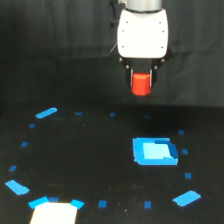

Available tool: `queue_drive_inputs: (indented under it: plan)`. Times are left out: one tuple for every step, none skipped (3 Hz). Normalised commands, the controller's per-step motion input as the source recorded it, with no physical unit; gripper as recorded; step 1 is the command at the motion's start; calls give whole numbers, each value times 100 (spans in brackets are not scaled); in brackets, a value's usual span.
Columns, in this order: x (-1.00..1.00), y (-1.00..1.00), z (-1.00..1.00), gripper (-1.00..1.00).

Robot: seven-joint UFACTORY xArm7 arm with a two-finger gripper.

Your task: Pick up the red object from the table

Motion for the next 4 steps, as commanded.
queue_drive_inputs:
  plan:
    - [-6,-8,35,-100]
    - [-16,-31,67,-100]
    - [-46,9,-30,-95]
    - [17,4,100,-97]
